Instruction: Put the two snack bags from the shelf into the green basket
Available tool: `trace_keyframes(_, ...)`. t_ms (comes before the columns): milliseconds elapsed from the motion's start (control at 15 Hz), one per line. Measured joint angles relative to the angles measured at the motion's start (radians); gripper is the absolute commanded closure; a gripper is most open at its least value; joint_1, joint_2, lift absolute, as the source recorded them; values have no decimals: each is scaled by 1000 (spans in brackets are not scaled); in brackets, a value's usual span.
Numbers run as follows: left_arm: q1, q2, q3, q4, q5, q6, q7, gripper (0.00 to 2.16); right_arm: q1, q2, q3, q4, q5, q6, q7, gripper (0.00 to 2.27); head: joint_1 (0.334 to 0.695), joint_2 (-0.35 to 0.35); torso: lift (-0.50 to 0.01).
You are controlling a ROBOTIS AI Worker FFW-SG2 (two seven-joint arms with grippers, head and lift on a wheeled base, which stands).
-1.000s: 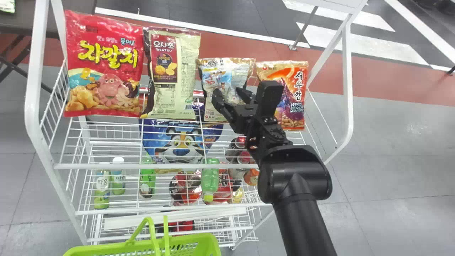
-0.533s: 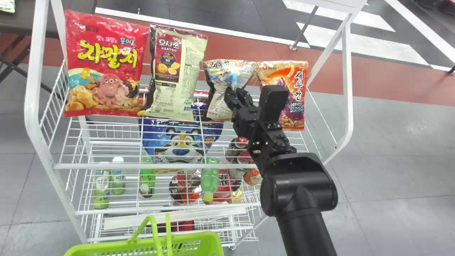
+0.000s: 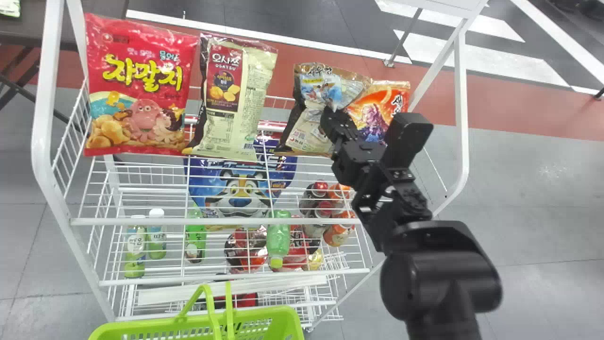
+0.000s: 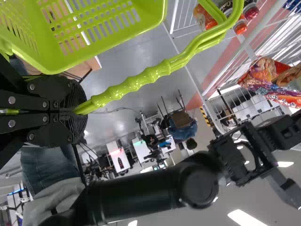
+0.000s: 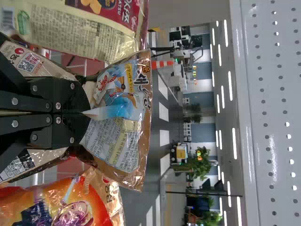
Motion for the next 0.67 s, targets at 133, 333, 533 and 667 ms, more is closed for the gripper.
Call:
trace_keyframes(133, 3, 1, 1, -22, 0, 8, -1, 2138, 70, -4, -34, -161, -50, 187, 15, 2243, 695, -350, -7)
trace_keyframes(333, 4, 0, 13, -62, 9, 34, -1, 2138, 169, -7, -98, -376, -125, 481, 56, 2246, 695, -350, -7)
trace_keyframes(533, 4, -3, 17, -81, 12, 44, 4, 2138, 232, -7, -202, -525, -243, 763, 88, 2243, 695, -350, -7)
trace_keyframes(667, 4, -3, 16, -81, 12, 45, 8, 2138, 260, -6, -258, -602, -281, 989, 95, 2243, 695, -350, -7)
